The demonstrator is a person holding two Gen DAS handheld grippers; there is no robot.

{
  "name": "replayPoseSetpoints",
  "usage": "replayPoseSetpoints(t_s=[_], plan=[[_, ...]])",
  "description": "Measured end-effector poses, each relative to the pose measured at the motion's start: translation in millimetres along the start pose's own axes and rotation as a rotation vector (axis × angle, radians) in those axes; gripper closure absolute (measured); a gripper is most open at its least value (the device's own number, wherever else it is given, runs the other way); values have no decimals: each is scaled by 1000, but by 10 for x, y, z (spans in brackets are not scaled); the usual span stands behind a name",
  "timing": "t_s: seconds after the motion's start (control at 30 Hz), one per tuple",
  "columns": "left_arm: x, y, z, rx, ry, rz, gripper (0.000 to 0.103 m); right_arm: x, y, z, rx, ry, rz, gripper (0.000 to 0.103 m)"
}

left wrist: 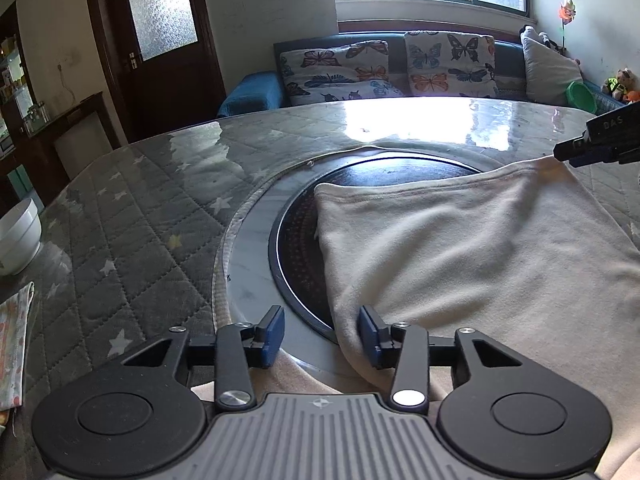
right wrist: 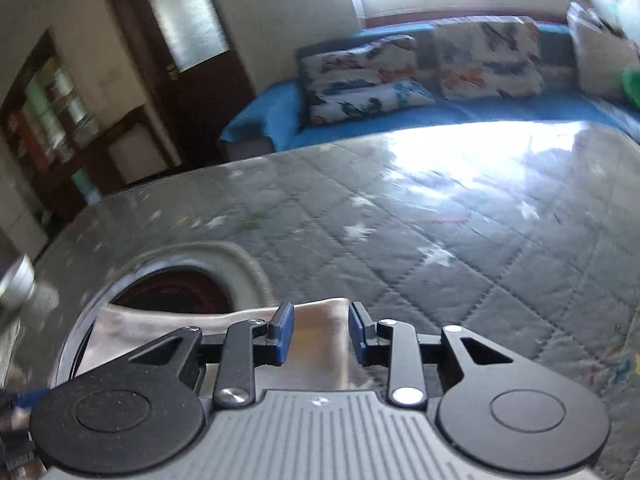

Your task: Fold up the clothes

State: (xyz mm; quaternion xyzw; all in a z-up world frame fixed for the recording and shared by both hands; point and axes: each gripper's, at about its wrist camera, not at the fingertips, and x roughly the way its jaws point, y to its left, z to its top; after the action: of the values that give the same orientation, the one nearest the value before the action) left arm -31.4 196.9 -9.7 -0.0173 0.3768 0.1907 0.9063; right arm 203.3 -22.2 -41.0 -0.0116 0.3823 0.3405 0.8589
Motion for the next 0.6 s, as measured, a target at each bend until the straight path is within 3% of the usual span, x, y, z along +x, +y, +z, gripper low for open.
replayPoseSetpoints(t_s=[0.03, 0.1, 0.33, 0.6], plan=[[-15, 11, 1, -3, 0, -4, 57, -35, 53, -9, -41, 1, 3, 72], [-66, 36, -2, -7, -6, -10, 55, -67, 168, -67, -124, 28, 24, 60], [-329, 349, -36, -62, -26, 21, 48, -104, 519, -357, -301, 130, 68, 53], [-622, 829, -252, -126, -19, 80, 47, -488, 1020, -848, -481, 174, 119, 43]])
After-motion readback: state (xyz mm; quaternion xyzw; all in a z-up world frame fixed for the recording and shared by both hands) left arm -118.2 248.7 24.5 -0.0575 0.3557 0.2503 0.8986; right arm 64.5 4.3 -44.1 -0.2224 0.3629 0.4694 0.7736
